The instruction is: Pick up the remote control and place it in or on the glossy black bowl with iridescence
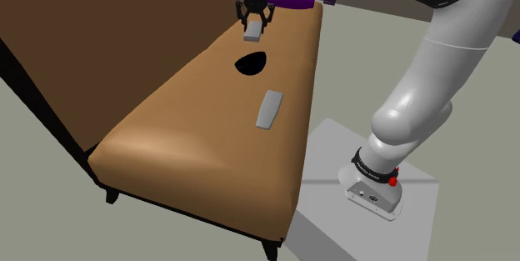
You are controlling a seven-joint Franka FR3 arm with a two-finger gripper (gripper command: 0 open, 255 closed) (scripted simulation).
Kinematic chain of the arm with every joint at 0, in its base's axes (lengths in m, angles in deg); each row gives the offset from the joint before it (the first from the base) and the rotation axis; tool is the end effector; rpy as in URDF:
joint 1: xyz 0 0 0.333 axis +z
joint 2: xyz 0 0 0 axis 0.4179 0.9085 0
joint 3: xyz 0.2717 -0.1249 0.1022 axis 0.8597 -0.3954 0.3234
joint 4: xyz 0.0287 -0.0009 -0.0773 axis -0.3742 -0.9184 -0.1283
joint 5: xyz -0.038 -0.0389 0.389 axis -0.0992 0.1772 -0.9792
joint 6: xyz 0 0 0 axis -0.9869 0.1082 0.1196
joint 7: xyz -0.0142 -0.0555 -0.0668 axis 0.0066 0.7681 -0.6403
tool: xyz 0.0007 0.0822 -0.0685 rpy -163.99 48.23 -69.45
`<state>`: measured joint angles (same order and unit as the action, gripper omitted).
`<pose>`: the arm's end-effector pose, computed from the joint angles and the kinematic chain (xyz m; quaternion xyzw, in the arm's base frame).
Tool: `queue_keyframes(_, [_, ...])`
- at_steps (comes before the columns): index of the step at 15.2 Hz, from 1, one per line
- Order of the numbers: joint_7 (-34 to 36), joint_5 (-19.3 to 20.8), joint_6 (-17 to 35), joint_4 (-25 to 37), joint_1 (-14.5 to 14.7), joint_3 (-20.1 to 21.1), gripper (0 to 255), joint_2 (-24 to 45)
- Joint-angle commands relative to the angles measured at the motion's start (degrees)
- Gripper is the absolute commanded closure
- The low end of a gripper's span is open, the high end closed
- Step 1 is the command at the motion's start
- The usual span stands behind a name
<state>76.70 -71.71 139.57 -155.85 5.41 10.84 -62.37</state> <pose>0.6019 -0.0238 0.5205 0.8906 -0.4540 -0.0212 0.0173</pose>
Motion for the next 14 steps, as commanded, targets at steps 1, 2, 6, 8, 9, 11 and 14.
queue_keyframes(1, [-0.4,0.2,0.7,-0.1,-0.2,-0.2,255,0.5])
queue_keyframes(2, [-0.4,0.2,1.4,-0.9,-0.2,-0.2,255,0.5])
queue_keyframes(6, [-0.3,0.3,4.4,-3.6,-0.3,-0.3,255,0.8])
queue_keyframes(8, [-0.2,0.4,5.9,-4.9,-0.3,-0.3,255,1.0])
queue_keyframes(9, [-0.2,0.4,6.6,-5.6,-0.3,-0.3,255,1.1])
queue_keyframes(11, [-0.1,0.6,8.1,-6.8,-0.3,-0.3,255,1.4])
queue_keyframes(14, [0.1,0.8,10.5,-8.6,-0.3,-0.4,255,1.9])
